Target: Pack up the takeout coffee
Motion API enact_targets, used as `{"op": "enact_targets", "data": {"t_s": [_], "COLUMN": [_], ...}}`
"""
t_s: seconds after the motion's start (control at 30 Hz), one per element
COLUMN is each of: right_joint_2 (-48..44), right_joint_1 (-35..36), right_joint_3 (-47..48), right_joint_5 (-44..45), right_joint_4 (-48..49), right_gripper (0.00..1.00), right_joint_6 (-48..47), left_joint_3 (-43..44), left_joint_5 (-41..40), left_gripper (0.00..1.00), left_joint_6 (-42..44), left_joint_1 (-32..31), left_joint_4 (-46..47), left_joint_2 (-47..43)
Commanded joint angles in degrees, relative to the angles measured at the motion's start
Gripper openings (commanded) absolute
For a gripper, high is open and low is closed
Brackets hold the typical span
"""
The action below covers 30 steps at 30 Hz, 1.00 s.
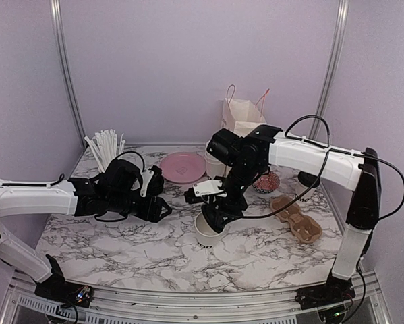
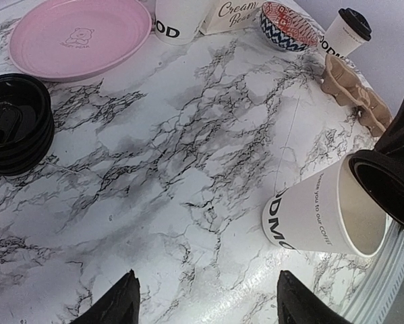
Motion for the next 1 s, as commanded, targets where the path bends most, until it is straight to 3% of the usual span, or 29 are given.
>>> {"op": "enact_targets", "data": {"t_s": [0.0,0.53,0.97], "right_joint_2": [0.59,-4.17,-1.87], "right_joint_1": [0.91,1.02,1.04], "right_joint_3": [3.11,1.83,1.39], "right_joint_5": [0.7,7.16,7.5], "right_joint_4": [-0.54,0.1,-1.3], "right_gripper": [0.67,0.64,0.63], "right_joint_6": [0.87,-0.01,0.17], "left_joint_3": [-0.7,1.11,2.46], "left_joint_5": [-0.86,-2.77,-2.97], "left_gripper": [0.7,0.71,0.71], "left_joint_6": [0.23,0.84,1.43], "left_joint_1": [-0.09,-0.07,-0.08], "left_joint_4": [0.76,-3.12,-4.17], "left_joint_2": [-1.36,-2.78,-2.12]}}
